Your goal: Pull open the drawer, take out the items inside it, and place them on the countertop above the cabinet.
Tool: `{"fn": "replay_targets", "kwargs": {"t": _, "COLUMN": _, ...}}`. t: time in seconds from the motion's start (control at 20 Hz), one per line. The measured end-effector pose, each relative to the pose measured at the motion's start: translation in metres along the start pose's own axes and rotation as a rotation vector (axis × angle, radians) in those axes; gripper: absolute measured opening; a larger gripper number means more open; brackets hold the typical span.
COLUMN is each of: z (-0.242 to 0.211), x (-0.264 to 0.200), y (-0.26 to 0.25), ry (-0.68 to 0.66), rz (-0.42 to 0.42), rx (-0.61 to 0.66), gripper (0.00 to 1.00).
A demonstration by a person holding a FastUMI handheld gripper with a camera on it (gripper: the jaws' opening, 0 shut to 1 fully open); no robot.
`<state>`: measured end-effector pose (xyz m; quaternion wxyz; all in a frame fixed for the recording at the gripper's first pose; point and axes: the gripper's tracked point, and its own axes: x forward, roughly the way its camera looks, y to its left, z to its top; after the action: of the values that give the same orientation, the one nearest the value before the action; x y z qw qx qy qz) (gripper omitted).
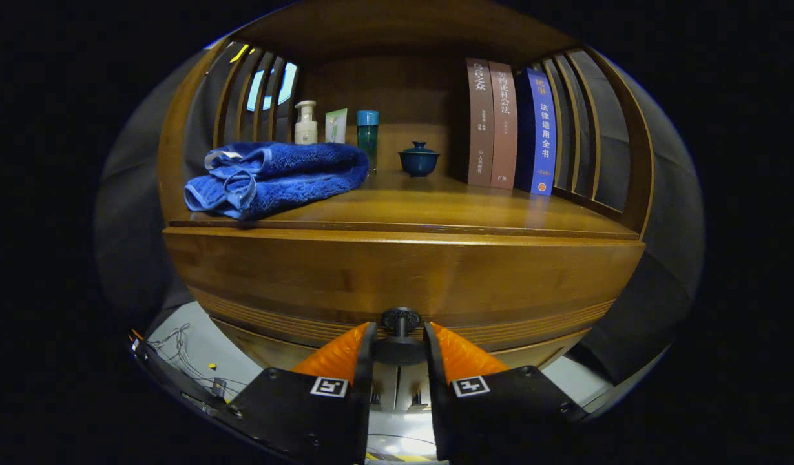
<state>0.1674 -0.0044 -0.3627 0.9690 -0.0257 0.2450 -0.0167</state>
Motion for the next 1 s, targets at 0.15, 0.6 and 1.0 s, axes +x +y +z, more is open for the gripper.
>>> {"fn": "replay_targets", "kwargs": {"t": 0.15, "z": 0.000, "x": -0.001, "y": 0.000, "ry": 0.010, "rz": 0.004, "rx": -0.001, "gripper": 0.44}}
{"fn": "replay_targets", "kwargs": {"t": 0.6, "z": -0.012, "x": -0.031, "y": 0.001, "ry": 0.037, "rz": -0.002, "rx": -0.003, "gripper": 0.44}}
{"fn": "replay_targets", "kwargs": {"t": 1.0, "z": -0.042, "x": -0.105, "y": 0.003, "ry": 0.085, "rz": 0.017, "rx": -0.016, "gripper": 0.44}}
